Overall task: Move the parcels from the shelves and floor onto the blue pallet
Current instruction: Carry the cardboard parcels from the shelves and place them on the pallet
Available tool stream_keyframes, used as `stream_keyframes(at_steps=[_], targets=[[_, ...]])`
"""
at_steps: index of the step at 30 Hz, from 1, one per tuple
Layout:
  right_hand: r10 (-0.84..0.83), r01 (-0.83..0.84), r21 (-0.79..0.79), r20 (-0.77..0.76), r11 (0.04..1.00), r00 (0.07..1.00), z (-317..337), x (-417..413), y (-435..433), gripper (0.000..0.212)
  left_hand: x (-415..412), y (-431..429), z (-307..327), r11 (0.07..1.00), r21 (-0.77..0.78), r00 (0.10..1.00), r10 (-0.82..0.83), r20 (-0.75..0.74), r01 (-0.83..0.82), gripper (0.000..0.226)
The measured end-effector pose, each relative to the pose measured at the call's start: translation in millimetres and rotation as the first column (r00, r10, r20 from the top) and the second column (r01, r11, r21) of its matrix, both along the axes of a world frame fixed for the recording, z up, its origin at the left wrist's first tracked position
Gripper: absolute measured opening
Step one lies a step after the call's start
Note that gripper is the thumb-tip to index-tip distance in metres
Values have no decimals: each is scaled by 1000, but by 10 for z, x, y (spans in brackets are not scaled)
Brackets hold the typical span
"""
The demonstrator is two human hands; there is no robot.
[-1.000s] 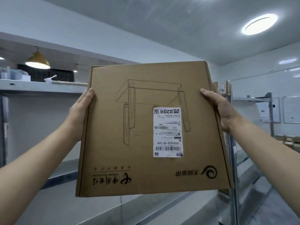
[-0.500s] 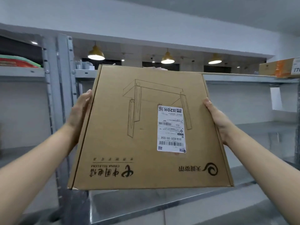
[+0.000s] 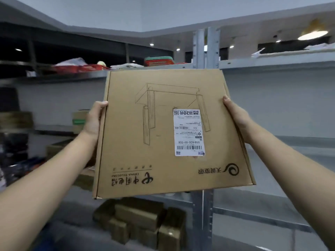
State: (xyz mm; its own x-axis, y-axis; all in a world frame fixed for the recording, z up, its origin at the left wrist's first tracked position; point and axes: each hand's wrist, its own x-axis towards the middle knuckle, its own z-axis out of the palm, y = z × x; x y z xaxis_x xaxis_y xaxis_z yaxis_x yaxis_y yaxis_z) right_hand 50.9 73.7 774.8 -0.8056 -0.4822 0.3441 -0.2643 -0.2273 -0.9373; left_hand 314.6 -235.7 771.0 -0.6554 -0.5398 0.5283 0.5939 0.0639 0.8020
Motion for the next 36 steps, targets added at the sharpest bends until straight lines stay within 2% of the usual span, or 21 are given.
stream_keyframes(at_steps=[2, 5, 8, 12, 15, 17, 22, 24, 28, 29, 33, 36], targets=[[37, -36, 26, -26, 999, 999, -58, 236, -585, 70, 442, -381, -165, 997, 28, 997, 76, 15, -76, 41], [118, -115, 65, -29, 991, 993, -192, 589, -1390, 69, 1107, -878, -430, 971, 140, 981, 188, 49, -193, 34], [229, -225, 115, -27, 968, 973, -388, 895, -2086, 66, 1634, -1242, -656, 908, 257, 944, 312, 112, -331, 37], [353, -349, 126, -14, 929, 935, -655, 1236, -2883, 49, 2146, -1578, -996, 793, 339, 861, 440, 255, -506, 34], [399, -393, 166, -1, 905, 917, -945, 1383, -3478, 65, 2438, -1867, -1222, 674, 384, 773, 506, 383, -631, 33], [429, -430, 203, 49, 880, 902, -1128, 1438, -3886, 72, 2589, -2106, -1357, 627, 395, 739, 518, 431, -671, 36], [521, -532, 251, 112, 809, 846, -1400, 1548, -5041, 74, 2781, -2869, -1515, 542, 399, 673, 612, 416, -740, 32], [549, -565, 253, 136, 785, 824, -1439, 1594, -5576, 69, 2855, -3220, -1496, 496, 397, 634, 651, 418, -772, 33], [606, -643, 169, 224, 747, 763, -1352, 1769, -6637, 38, 3095, -3893, -1368, 420, 367, 552, 719, 423, -830, 37], [628, -665, 152, 231, 731, 743, -1337, 1804, -6899, 36, 3159, -4043, -1318, 395, 357, 525, 734, 431, -846, 38], [714, -750, 173, 231, 638, 661, -1279, 2058, -7834, 59, 3492, -4628, -1165, 249, 346, 399, 780, 482, -905, 40], [700, -725, 248, 197, 642, 687, -1207, 2405, -8481, 70, 3835, -5047, -1200, 229, 384, 407, 773, 487, -894, 35]])
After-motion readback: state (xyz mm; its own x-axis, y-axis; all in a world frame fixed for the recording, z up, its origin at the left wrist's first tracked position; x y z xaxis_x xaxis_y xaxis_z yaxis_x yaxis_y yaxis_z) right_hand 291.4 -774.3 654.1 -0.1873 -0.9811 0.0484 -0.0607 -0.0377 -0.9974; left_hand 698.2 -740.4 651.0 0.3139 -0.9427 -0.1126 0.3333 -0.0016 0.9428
